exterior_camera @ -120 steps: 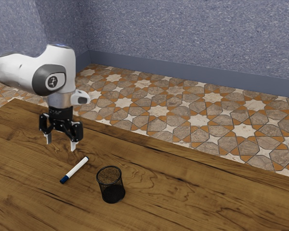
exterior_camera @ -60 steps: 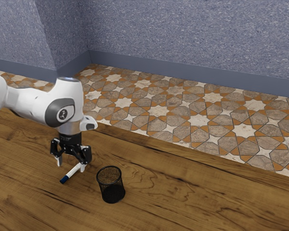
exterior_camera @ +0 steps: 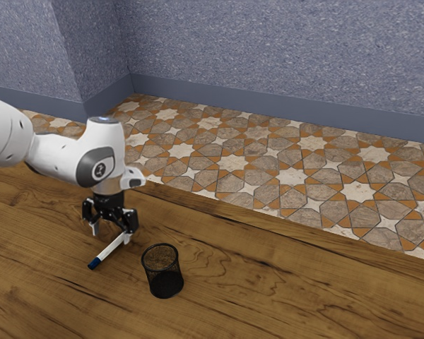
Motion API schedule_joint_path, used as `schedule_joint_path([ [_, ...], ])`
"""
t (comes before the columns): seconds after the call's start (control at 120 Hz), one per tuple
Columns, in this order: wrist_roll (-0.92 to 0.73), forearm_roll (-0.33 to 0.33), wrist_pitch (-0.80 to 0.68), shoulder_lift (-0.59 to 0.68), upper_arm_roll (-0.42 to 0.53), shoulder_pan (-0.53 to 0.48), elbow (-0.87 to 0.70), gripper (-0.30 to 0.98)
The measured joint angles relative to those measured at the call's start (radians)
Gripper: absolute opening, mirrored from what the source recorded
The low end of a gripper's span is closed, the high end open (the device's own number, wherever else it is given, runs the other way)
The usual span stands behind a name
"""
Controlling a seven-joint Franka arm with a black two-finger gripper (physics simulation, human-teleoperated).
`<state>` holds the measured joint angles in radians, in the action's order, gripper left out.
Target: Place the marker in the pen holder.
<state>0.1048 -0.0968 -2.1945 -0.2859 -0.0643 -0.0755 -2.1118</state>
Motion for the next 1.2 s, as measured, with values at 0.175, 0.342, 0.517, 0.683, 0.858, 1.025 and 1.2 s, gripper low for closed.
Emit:
schedule_joint_path([
  [0.175,-0.025,0.0,-0.017,-0.023,-0.001,-0.007,0.022,0.68],
  [0.342,-0.044,0.0,-0.026,-0.038,-0.001,-0.007,0.027,0.68],
  [0.517,-0.059,0.002,-0.02,-0.083,-0.013,-0.007,0.096,0.68],
  [0.683,-0.07,0.004,-0.017,-0.09,-0.013,-0.006,0.134,0.68],
  [0.858,-0.078,0.006,-0.016,-0.113,-0.014,-0.006,0.145,0.68],
  [1.025,-0.084,0.008,-0.017,-0.122,-0.013,-0.006,0.145,0.68],
  [1.2,-0.087,0.01,-0.022,-0.124,-0.013,-0.004,0.138,0.68],
])
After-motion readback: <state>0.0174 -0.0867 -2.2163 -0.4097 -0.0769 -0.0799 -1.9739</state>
